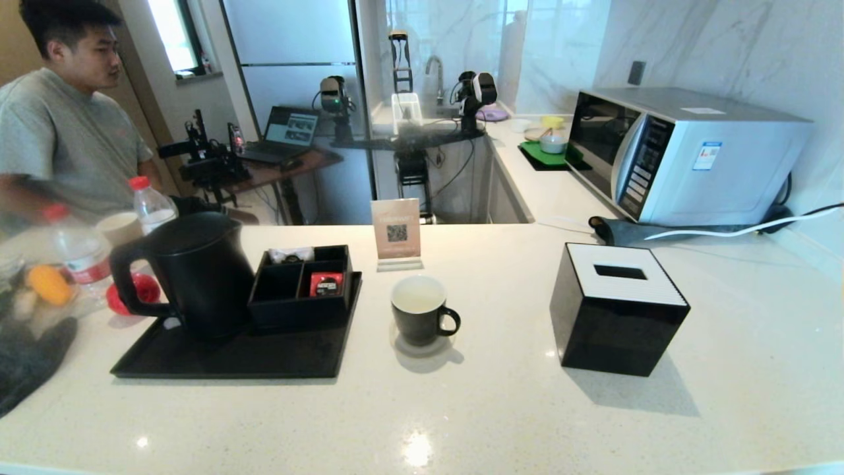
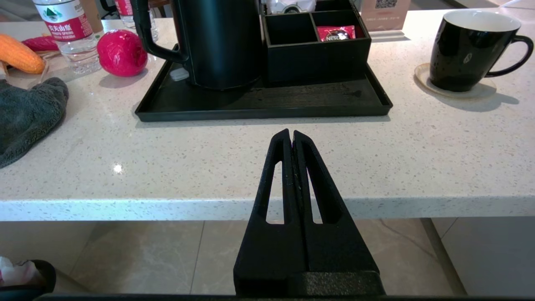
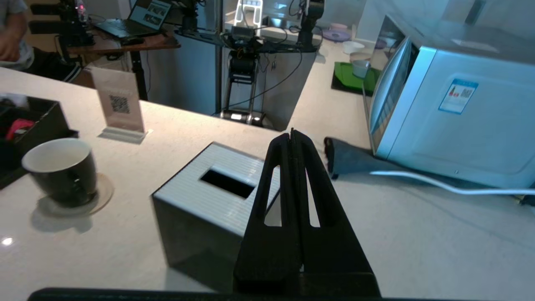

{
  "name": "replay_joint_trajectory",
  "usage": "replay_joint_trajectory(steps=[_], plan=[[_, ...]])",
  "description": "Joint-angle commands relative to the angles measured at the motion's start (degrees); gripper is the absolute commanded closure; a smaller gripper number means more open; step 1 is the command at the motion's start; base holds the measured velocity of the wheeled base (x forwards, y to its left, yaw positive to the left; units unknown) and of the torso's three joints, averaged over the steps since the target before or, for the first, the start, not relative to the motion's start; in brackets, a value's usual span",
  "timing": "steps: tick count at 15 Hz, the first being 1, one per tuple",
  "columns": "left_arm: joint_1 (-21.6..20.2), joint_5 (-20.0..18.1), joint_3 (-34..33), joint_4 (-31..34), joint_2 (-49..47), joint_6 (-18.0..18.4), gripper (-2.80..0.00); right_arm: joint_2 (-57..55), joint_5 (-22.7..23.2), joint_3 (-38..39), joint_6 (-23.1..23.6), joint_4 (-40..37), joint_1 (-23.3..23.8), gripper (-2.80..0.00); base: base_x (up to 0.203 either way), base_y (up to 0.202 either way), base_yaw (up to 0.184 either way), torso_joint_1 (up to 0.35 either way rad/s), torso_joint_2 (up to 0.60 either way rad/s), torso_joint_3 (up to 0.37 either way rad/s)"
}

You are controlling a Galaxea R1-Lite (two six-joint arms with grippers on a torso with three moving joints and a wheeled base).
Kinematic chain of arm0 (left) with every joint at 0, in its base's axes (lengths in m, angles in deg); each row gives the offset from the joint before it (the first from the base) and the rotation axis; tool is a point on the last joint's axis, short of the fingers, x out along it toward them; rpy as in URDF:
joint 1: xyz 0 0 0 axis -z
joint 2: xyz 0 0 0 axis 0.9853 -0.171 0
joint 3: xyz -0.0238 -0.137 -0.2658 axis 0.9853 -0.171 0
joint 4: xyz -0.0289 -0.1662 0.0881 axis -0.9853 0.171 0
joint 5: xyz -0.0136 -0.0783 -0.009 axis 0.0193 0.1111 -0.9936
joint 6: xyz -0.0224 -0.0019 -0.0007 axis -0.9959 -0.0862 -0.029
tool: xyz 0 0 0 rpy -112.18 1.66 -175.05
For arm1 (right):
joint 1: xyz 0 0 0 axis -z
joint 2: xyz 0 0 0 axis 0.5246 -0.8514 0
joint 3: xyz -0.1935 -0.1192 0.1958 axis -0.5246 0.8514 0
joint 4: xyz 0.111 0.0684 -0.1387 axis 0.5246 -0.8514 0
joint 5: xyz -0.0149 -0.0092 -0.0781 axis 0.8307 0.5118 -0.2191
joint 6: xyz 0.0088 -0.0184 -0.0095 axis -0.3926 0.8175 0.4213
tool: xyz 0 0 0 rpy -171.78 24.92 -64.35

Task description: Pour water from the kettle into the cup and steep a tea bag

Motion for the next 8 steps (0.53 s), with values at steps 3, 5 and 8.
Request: replay_joint_trajectory(steps=[3,5,8], plan=[[0.0,0.0,0.0,0.0,0.0,0.0,0.00,13.4,0.1,7.7,-2.6,-3.4,0.0,0.00,0.000,0.000,0.000,0.000,0.00,0.000],[0.0,0.0,0.0,0.0,0.0,0.0,0.00,18.9,-0.3,10.1,-2.8,-4.9,0.0,0.00,0.000,0.000,0.000,0.000,0.00,0.000],[0.0,0.0,0.0,0.0,0.0,0.0,0.00,26.5,-6.7,11.2,-1.2,-10.1,-3.7,0.00,0.000,0.000,0.000,0.000,0.00,0.000]])
